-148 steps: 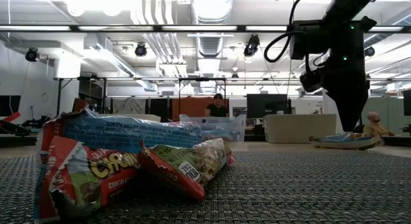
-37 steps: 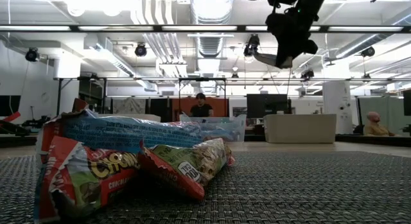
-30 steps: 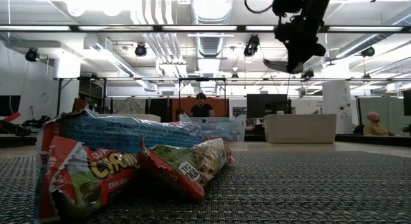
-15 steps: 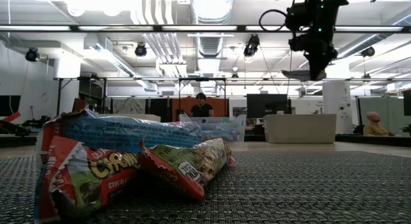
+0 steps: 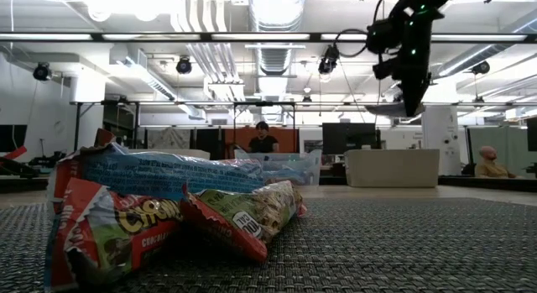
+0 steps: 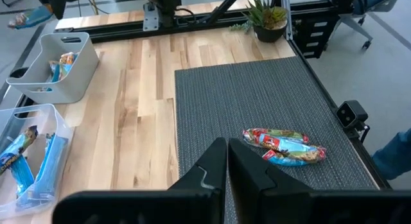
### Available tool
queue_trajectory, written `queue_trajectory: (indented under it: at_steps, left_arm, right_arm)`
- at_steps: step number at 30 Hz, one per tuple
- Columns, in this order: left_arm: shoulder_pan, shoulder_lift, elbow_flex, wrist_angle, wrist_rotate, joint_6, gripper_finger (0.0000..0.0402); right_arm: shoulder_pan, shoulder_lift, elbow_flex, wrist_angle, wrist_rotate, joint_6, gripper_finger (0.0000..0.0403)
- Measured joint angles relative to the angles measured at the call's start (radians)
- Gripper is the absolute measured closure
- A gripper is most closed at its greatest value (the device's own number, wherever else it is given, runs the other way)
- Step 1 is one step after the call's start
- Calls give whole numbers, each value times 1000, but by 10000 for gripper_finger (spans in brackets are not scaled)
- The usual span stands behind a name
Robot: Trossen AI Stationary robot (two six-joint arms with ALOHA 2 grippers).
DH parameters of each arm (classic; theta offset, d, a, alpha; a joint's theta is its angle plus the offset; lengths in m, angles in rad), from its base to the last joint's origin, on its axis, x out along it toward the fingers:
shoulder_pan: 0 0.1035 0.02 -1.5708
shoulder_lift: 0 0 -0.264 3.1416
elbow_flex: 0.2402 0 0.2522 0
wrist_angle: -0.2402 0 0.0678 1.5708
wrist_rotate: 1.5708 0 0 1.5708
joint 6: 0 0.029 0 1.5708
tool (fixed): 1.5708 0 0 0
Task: Pick and place Granola Bars by type
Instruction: Put the yellow granola bar into the gray bin
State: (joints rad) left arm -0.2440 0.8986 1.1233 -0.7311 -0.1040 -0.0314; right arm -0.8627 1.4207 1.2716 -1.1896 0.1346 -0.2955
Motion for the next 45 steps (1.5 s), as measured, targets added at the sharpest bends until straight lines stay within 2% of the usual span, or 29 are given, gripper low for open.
queue_trajectory:
  at_steps: [18,36,45]
  left_arm:
    - [0,0,0,-2,0,-22,401]
    - [0,0,0,-2,-2,-30,401]
    - [0,0,0,-2,-2,-30,401]
  right_arm:
    - [-4,213,0,131,25,-80,337]
    - [-4,295,0,131,24,-109,336]
    - [-4,297,0,130,24,-98,287]
